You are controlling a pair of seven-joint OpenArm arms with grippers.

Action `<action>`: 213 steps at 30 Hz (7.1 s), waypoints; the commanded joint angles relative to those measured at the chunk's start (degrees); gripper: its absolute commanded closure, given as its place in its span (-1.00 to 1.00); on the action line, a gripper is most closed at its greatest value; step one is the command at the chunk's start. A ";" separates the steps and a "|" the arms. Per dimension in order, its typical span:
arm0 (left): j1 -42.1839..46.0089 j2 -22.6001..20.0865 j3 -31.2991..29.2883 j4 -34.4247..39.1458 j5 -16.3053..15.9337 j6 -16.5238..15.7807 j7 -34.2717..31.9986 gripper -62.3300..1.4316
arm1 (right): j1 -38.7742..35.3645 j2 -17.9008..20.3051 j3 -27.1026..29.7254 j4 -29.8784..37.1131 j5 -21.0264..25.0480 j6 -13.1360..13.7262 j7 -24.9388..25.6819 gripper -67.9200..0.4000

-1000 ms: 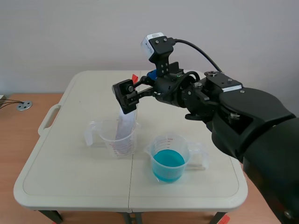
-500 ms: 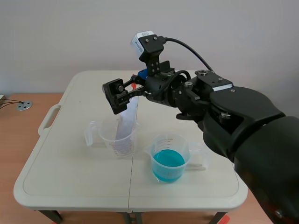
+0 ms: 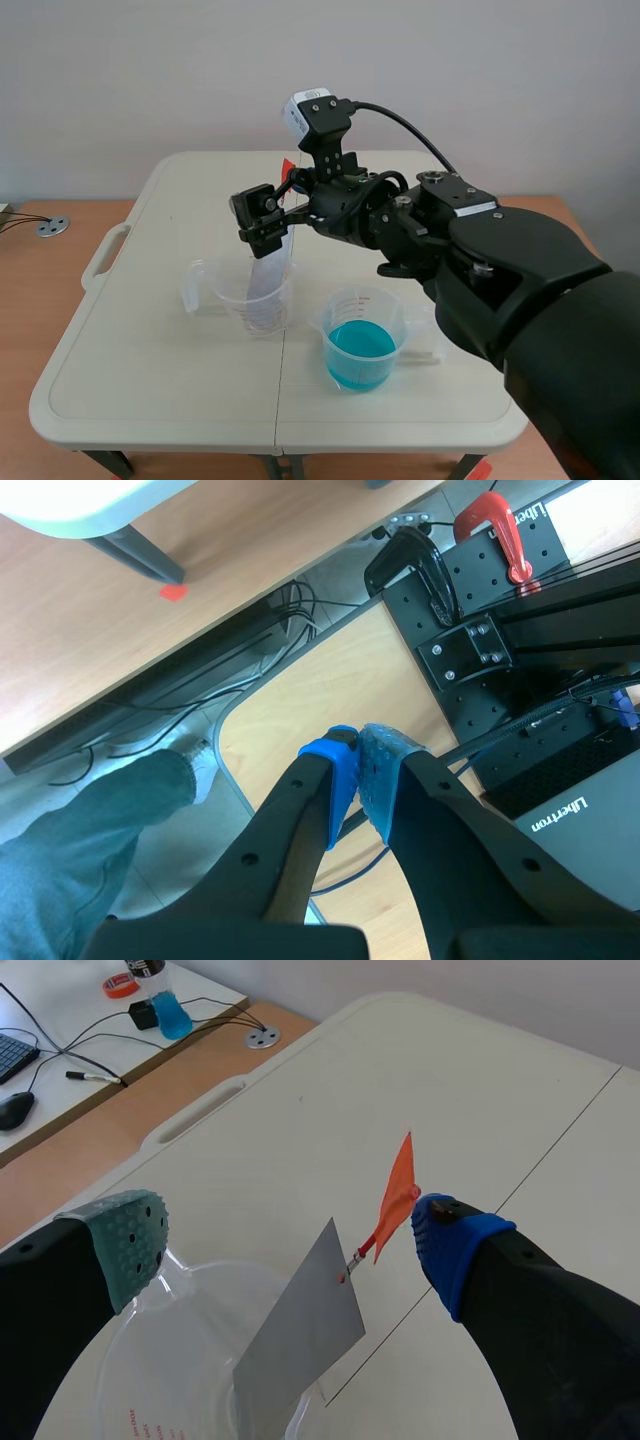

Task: Hold the metal plate by the orange handle, dip it into the blue solution, take it out and point at it, then put the plate back in the beaker on the left.
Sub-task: 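Lift the metal plate out of the left beaker, then move the plate over the blue solution, then point at the plate with the left hand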

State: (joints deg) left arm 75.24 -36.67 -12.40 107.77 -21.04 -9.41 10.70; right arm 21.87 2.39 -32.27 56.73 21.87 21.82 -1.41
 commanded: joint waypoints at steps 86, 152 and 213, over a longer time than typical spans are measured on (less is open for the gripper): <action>-1.16 0.11 -0.04 0.61 -0.37 -0.35 -0.48 0.91 | -10.16 3.87 5.77 37.70 -5.62 15.34 -1.68 0.94; -80.74 4.72 37.35 -25.62 1.68 -28.52 -0.13 0.91 | -37.42 12.52 30.88 61.24 -3.28 20.90 1.77 0.95; -38.95 -6.38 -0.20 -12.68 2.01 -13.44 -15.39 0.91 | -37.40 12.52 30.86 59.69 -3.89 20.90 1.33 0.95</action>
State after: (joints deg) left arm 35.68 -43.66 -13.04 94.78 -18.41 -23.33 -3.42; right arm -16.10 14.76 -1.85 116.62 17.34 42.41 -0.73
